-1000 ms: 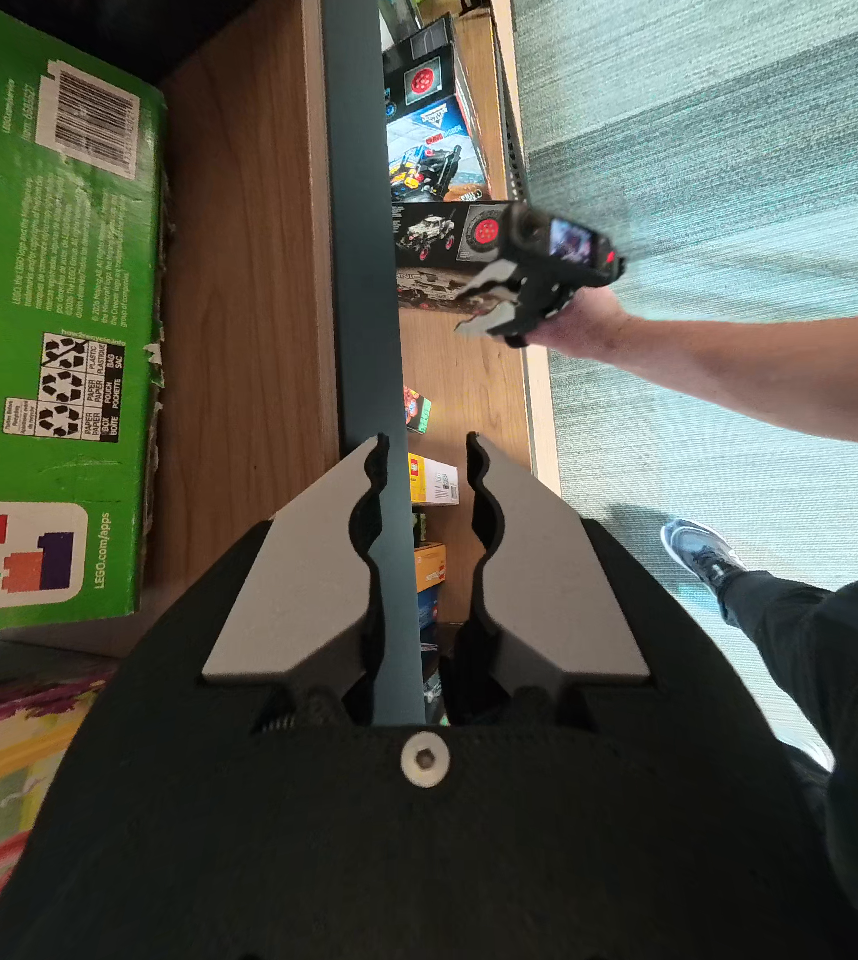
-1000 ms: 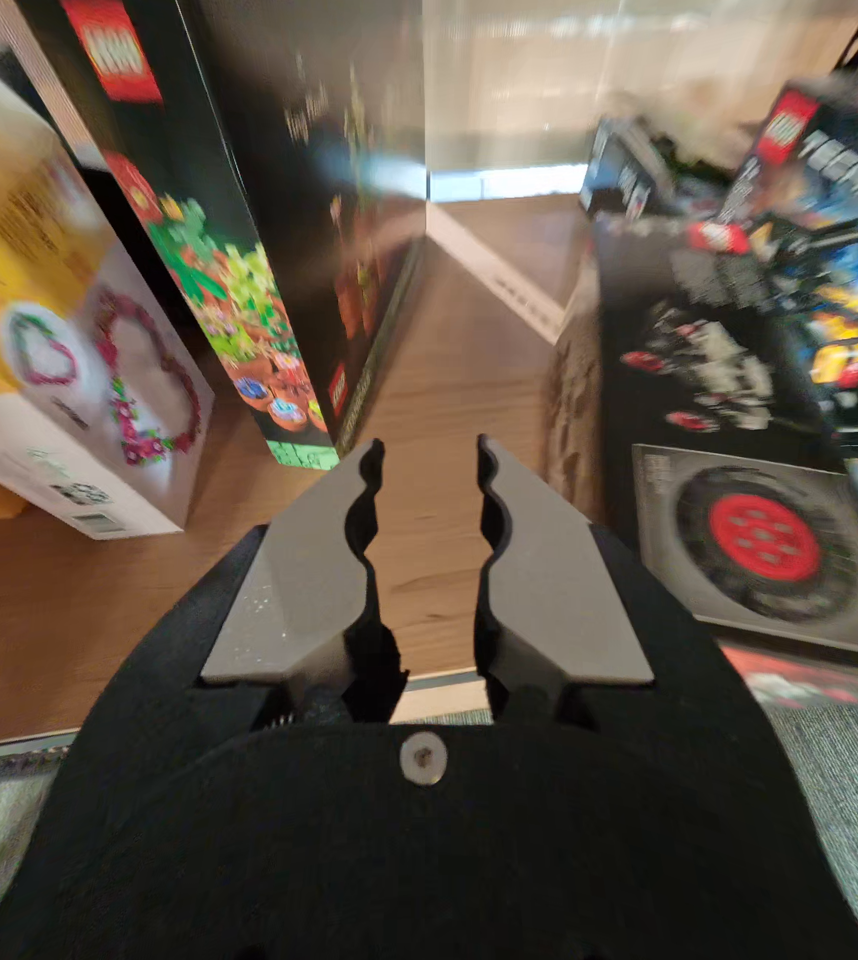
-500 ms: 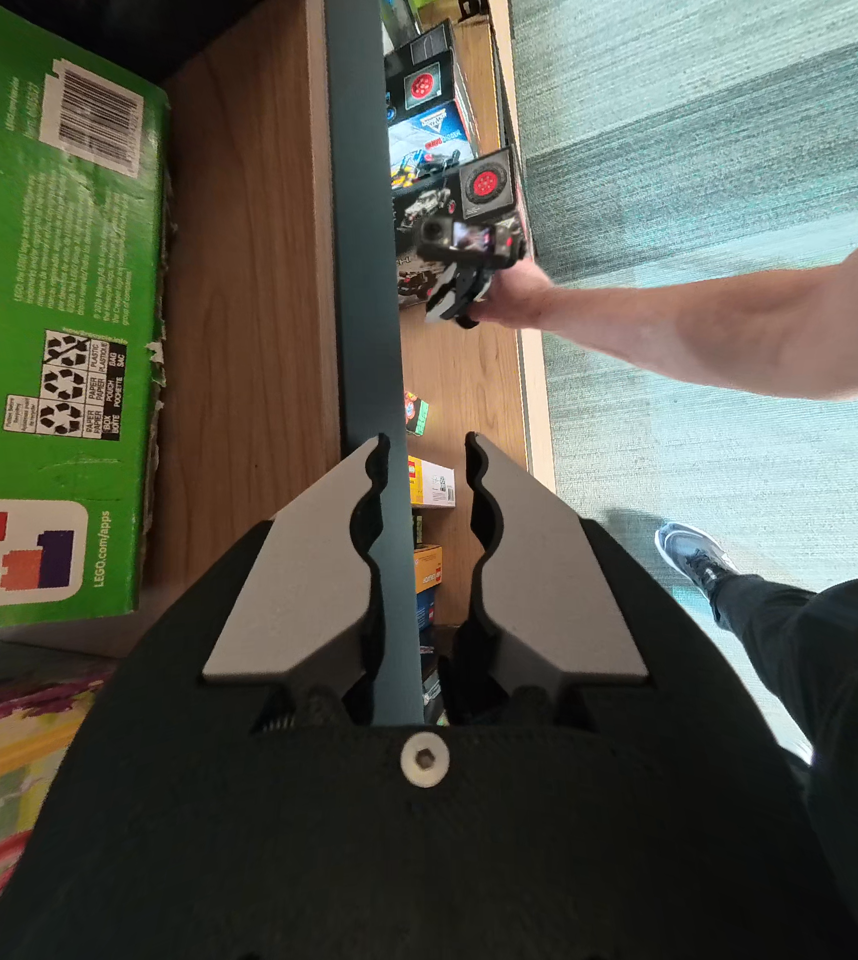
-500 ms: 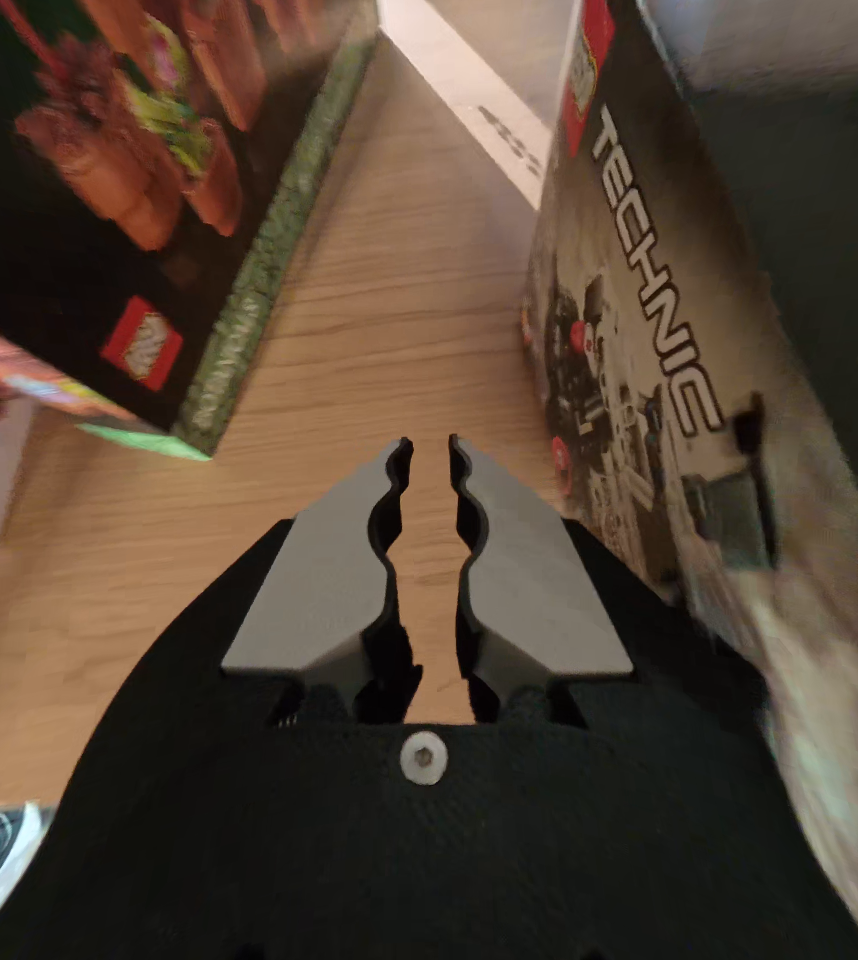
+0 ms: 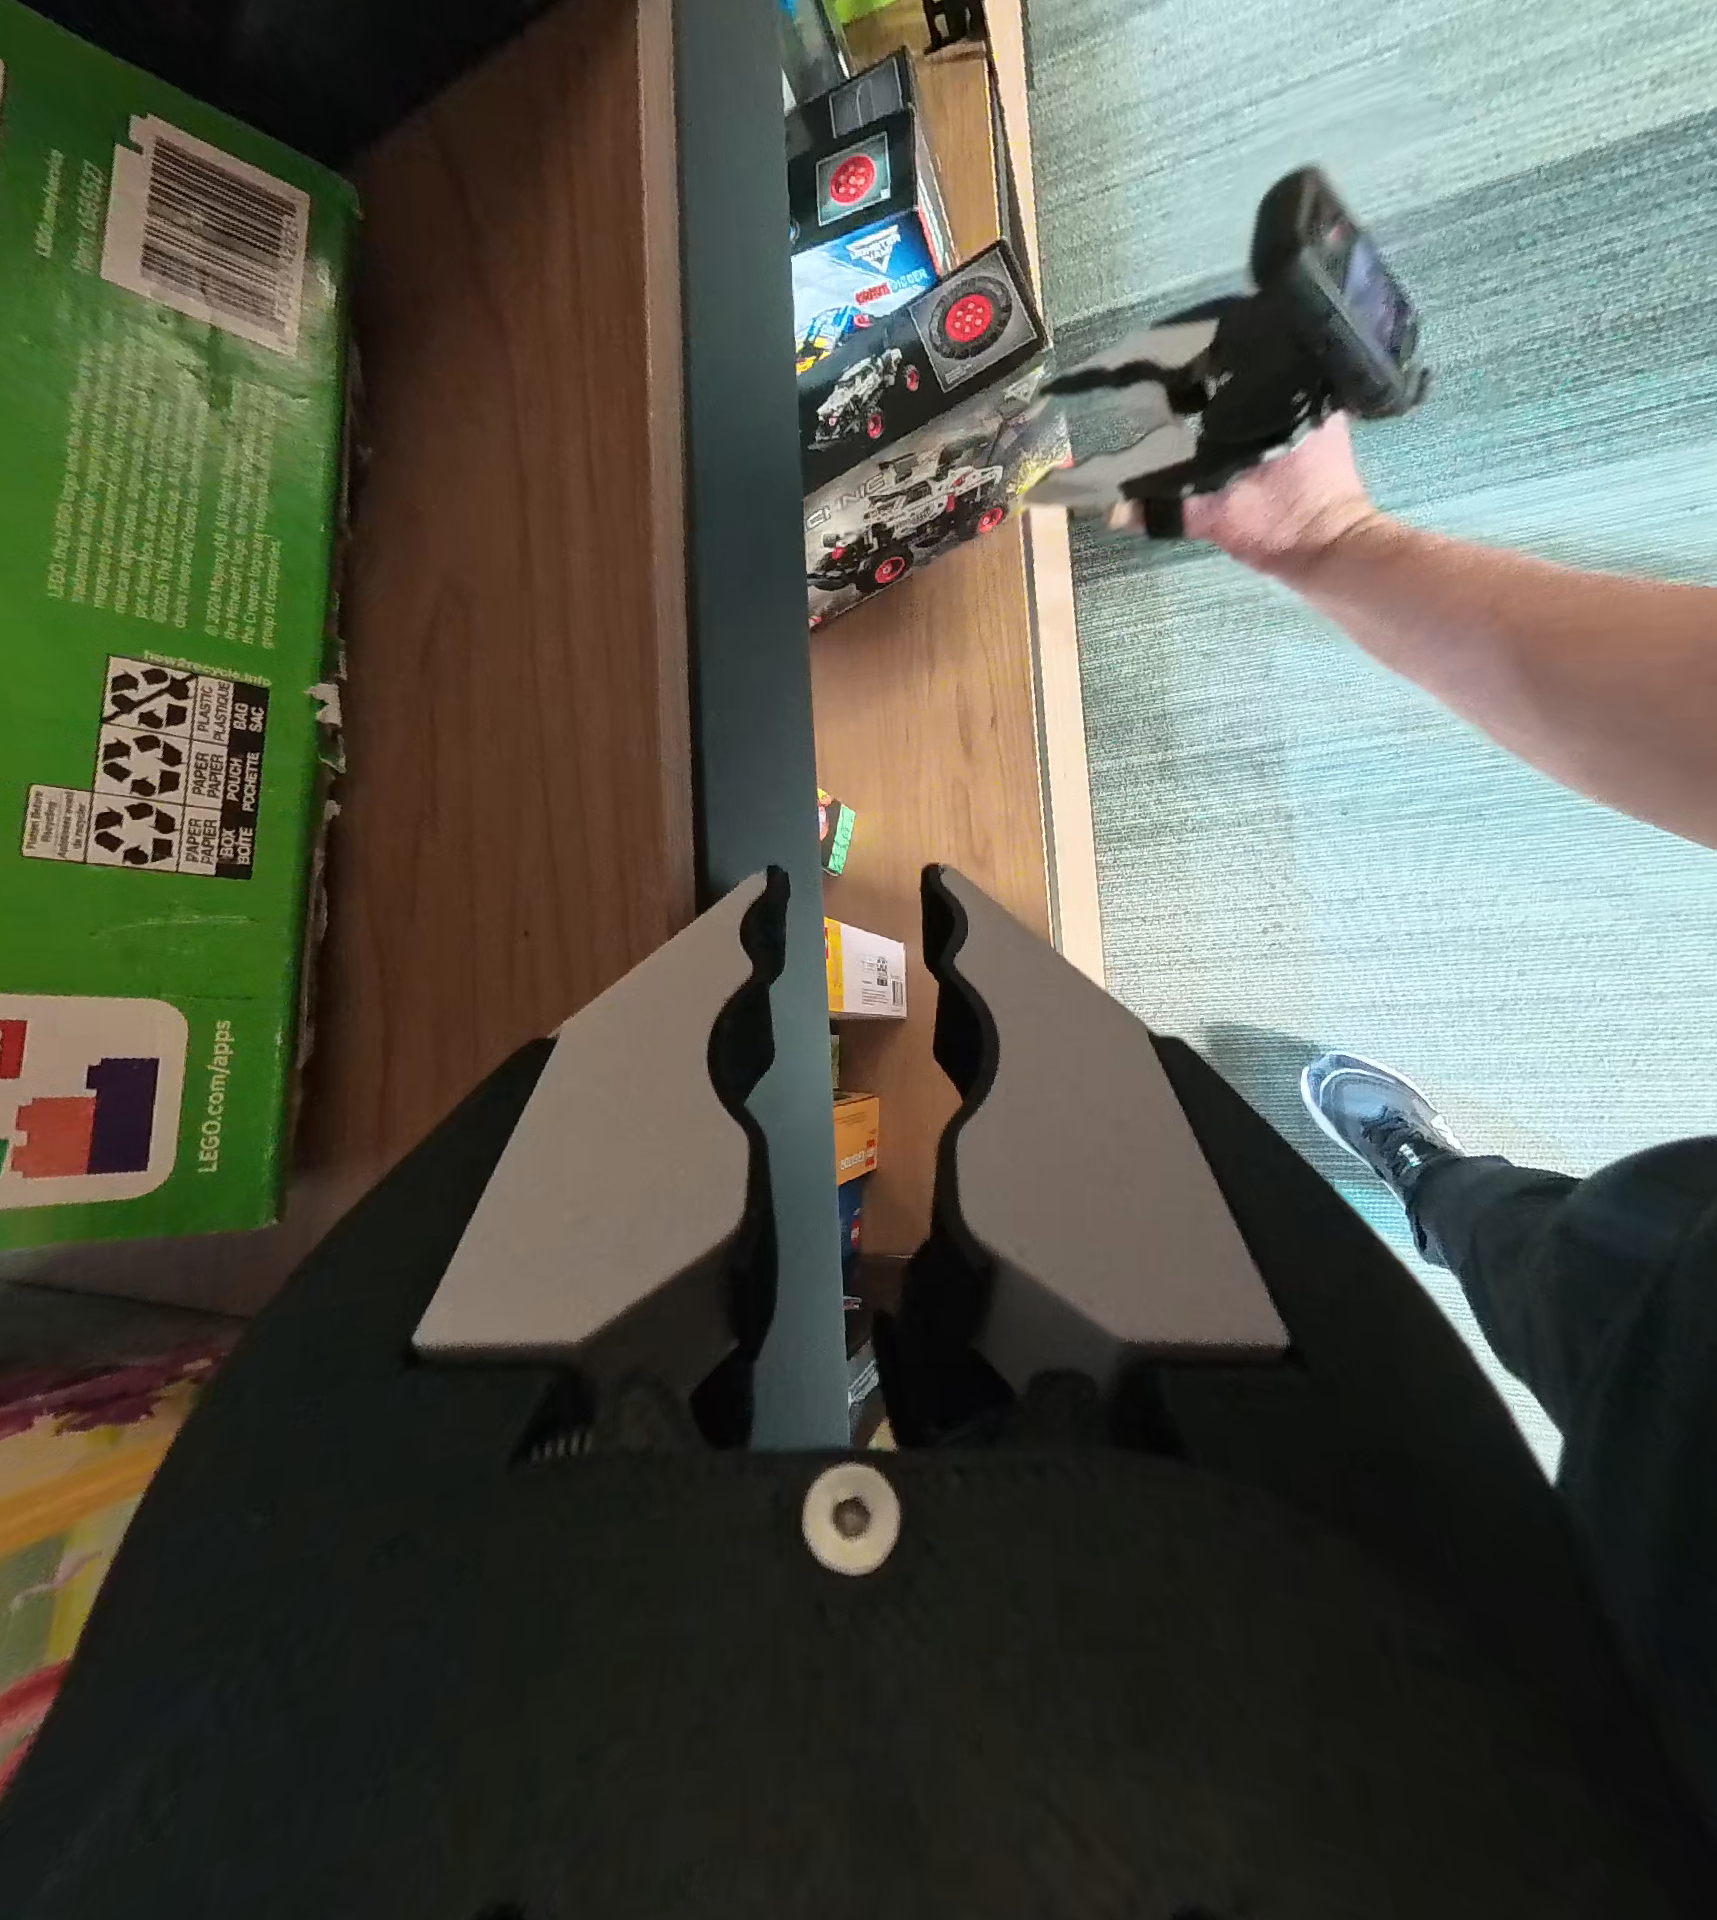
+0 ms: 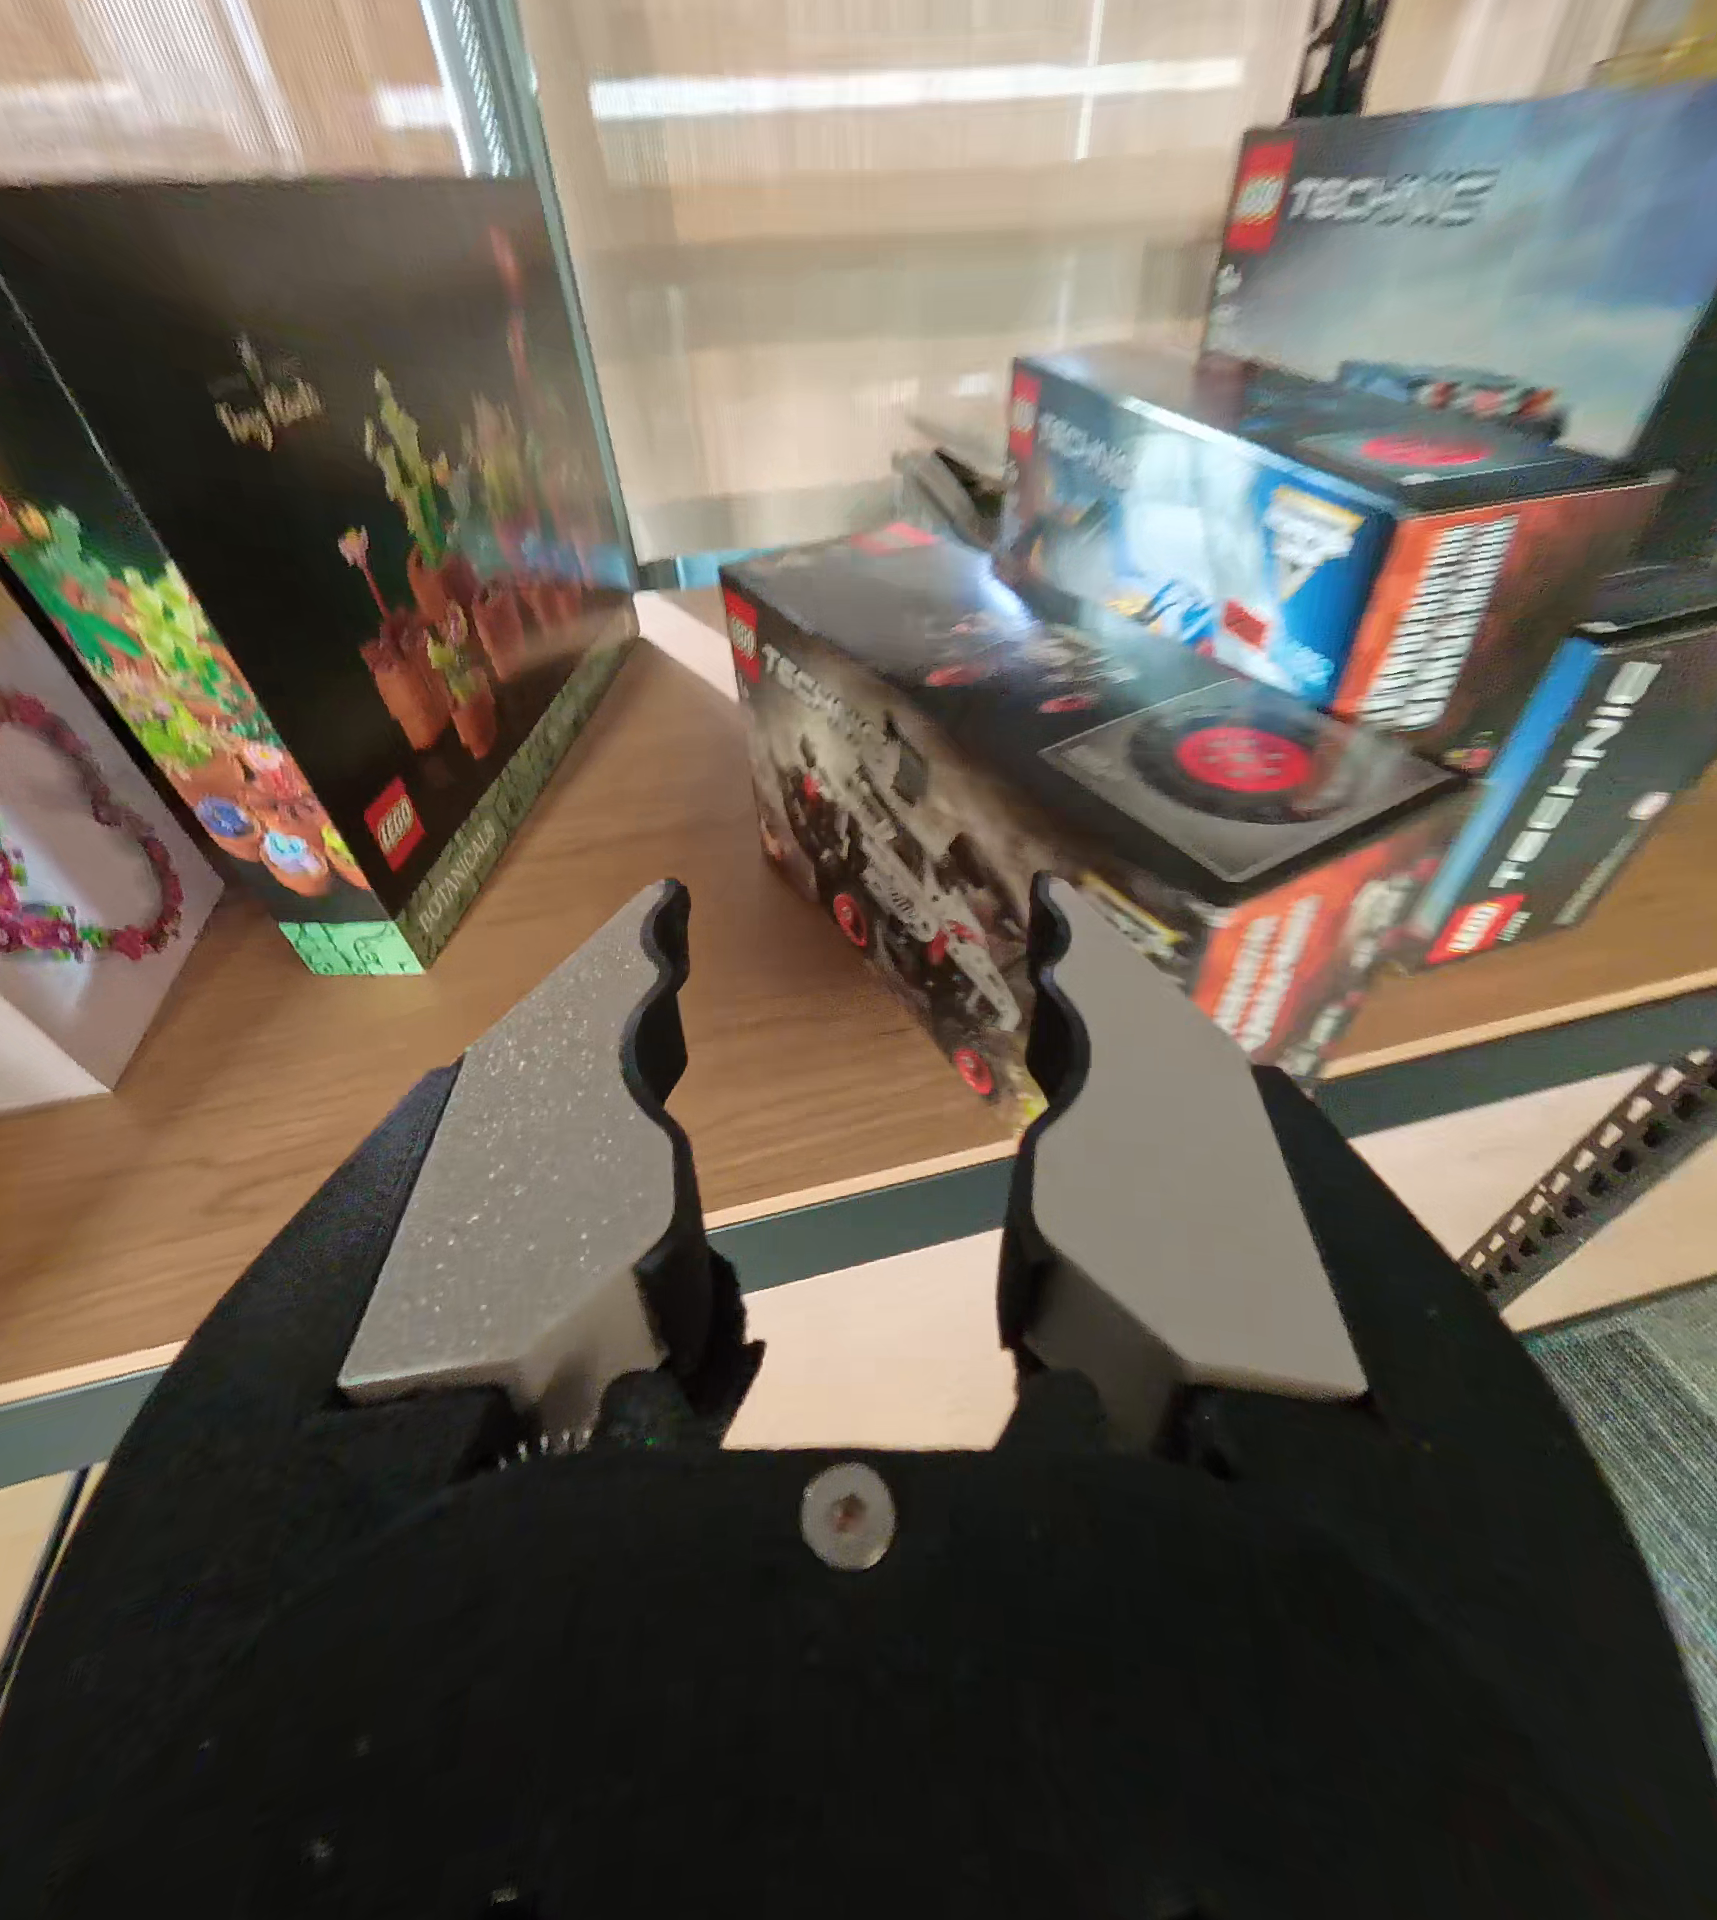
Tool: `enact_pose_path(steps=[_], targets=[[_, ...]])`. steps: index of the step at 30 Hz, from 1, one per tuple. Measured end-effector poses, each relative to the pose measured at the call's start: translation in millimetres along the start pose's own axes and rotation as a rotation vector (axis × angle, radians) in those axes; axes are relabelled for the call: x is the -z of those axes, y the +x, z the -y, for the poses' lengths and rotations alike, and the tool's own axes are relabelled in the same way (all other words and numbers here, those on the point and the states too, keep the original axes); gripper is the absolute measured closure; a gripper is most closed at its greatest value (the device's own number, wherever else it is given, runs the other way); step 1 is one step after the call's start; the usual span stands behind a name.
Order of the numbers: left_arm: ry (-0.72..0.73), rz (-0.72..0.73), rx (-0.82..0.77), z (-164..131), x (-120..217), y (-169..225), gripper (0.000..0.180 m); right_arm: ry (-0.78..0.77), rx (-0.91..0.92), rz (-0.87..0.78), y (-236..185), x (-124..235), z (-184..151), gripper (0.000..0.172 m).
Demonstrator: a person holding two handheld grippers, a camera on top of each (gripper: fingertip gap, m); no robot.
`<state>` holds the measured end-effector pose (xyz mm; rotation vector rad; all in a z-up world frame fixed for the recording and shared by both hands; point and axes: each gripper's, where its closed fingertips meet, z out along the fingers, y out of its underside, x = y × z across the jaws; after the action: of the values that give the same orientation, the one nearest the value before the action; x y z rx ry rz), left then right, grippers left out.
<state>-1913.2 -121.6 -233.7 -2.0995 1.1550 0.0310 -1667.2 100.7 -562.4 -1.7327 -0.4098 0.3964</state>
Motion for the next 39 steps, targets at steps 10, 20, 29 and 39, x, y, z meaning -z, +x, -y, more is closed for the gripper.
enact_pose_path(steps=[10,20,29,39], targets=[[-0.002,0.014,-0.003,0,-1,-1,0.157,-0.179,-0.114,-0.196,75,-61,-61,0.075],[-0.008,0.02,-0.004,0,-1,-1,0.159,-0.087,-0.513,-0.274,1,-69,-53,0.115],[0.012,0.018,-0.006,1,0,-1,0.158,-0.234,0.094,-0.079,-90,-186,-24,0.172],[0.016,0.008,-0.002,1,0,0,0.157,-0.428,-0.085,-0.258,20,-236,-49,0.172]])
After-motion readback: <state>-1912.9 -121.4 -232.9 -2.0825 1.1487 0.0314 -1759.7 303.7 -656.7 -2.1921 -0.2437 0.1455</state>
